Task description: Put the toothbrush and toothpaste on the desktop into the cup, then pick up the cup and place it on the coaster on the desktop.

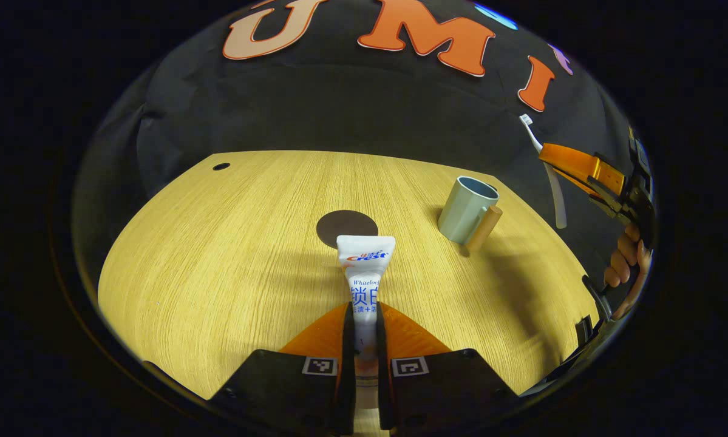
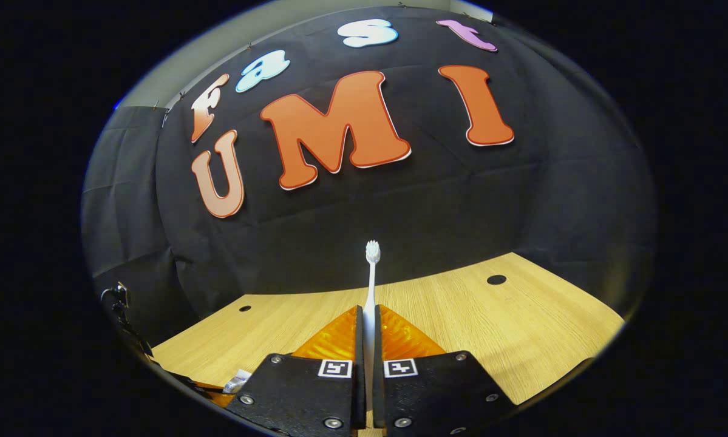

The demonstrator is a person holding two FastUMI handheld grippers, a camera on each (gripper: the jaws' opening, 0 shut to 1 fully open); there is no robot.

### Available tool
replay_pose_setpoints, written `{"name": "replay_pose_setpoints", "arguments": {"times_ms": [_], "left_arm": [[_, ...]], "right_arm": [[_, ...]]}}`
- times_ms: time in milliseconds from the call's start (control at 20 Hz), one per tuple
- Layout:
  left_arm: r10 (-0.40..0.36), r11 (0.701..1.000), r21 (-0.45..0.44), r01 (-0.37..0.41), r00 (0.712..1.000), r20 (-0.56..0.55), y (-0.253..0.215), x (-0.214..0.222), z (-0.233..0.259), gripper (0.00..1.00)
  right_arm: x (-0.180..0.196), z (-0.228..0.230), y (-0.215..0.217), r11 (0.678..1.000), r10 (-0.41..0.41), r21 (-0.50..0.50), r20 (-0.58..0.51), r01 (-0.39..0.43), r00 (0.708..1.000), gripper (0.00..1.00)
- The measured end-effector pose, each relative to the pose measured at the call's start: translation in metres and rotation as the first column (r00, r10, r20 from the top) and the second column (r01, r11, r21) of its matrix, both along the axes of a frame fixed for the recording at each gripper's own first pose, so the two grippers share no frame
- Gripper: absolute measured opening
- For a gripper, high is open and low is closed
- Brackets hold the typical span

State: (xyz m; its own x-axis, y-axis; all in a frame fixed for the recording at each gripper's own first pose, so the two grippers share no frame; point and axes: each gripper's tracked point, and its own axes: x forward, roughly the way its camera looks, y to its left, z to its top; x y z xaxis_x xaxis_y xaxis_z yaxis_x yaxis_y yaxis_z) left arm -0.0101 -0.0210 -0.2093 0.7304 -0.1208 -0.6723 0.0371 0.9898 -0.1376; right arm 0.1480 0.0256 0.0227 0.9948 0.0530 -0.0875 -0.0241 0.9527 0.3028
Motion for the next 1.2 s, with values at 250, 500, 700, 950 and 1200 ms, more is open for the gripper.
{"name": "replay_pose_setpoints", "arguments": {"times_ms": [250, 500, 700, 950, 1200], "left_arm": [[0.012, 1.0, -0.006, -0.012, 1.0, 0.022, -0.002, -0.003, -0.001, 0.19], [0.009, 1.0, -0.022, -0.008, 0.999, 0.031, 0.0, -0.004, 0.001, 0.18], [0.009, 1.0, -0.018, -0.008, 0.999, 0.044, 0.002, -0.001, 0.0, 0.18], [0.041, 0.999, -0.003, -0.041, 0.998, 0.05, 0.0, -0.003, 0.0, 0.19], [0.051, 0.999, -0.008, -0.051, 0.997, 0.052, 0.0, -0.005, 0.003, 0.18]], "right_arm": [[0.017, 0.0, 0.002, 0.999, 0.025, 0.044, 0.021, -0.026, 0.999, 0.05], [0.041, -0.001, 0.011, 0.996, 0.049, 0.066, 0.06, -0.053, 0.997, 0.05], [0.059, -0.003, 0.013, 0.998, 0.038, 0.053, 0.099, -0.044, 0.994, 0.05], [0.078, -0.004, 0.013, 0.998, 0.031, 0.047, 0.144, -0.038, 0.989, 0.05], [0.094, -0.014, 0.01, 0.999, 0.011, 0.033, 0.159, -0.016, 0.987, 0.05]]}}
